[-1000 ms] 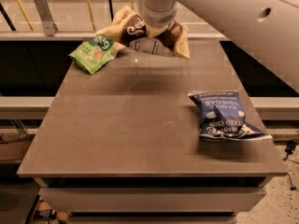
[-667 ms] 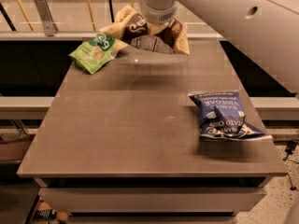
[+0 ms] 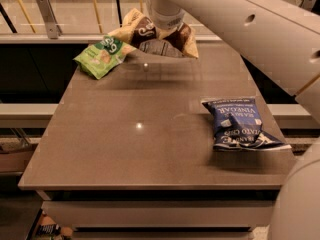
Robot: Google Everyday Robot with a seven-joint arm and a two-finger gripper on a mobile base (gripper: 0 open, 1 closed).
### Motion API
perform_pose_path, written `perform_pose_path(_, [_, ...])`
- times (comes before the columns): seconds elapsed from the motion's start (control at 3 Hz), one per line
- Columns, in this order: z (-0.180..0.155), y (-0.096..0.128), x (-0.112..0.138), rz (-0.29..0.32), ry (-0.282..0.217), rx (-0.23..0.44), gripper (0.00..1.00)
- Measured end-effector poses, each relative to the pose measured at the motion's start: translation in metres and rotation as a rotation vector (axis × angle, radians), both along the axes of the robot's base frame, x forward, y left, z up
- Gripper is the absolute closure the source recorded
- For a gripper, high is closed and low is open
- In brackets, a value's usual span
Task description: Move brown chip bag near green rice chip bag
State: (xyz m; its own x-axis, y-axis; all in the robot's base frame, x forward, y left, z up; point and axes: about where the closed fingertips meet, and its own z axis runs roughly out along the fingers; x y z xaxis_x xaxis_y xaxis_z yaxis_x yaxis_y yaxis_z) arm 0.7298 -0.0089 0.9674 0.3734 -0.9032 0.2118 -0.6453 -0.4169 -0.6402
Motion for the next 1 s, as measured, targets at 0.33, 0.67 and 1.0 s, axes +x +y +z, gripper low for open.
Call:
perform_pose_path(0.33, [-0.017, 0.008, 0.011, 0.019, -0.019, -0.003, 1.0])
perform_pose_path(0.67, [-0.036, 0.017, 0.02, 0.04, -0.02, -0.001, 1.0])
perform_pose_path(1.0, [-0.057, 0.019, 0.025, 0.047, -0.004, -0.002, 1.0])
